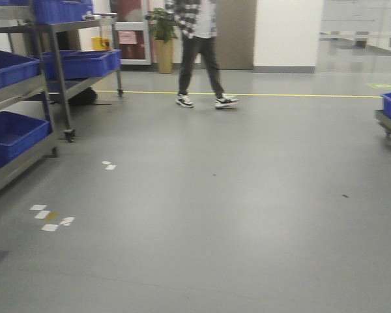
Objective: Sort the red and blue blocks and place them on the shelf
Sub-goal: 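Drive the base to the shelf rack of blue bins, then position both held cubes above the blue bins on the shelf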
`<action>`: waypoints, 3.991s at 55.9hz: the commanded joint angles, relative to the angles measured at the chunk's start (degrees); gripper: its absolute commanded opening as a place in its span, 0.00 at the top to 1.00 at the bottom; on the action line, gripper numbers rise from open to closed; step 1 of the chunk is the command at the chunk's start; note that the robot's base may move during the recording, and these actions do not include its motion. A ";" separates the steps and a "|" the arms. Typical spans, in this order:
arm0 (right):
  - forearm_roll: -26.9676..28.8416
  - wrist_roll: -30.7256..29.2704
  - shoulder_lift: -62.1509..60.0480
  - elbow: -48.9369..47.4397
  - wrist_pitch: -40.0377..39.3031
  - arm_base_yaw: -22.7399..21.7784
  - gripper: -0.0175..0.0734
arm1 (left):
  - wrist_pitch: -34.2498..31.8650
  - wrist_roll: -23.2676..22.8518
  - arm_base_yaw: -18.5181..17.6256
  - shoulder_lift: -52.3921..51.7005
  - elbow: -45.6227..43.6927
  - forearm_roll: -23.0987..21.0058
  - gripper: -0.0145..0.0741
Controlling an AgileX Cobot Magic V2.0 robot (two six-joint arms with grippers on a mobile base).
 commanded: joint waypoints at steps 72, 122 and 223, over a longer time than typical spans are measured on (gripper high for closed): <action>-0.62 0.02 0.51 -1.67 -5.00 -0.13 0.40 | -4.97 -0.03 0.11 0.44 -1.80 0.01 0.50; -0.62 0.02 0.51 -1.67 -5.00 -0.13 0.40 | -4.97 -0.03 0.11 0.44 -1.80 0.01 0.50; -0.62 0.02 0.51 -1.67 -6.96 -0.13 0.40 | -5.26 -0.03 0.00 0.44 -1.80 0.01 0.50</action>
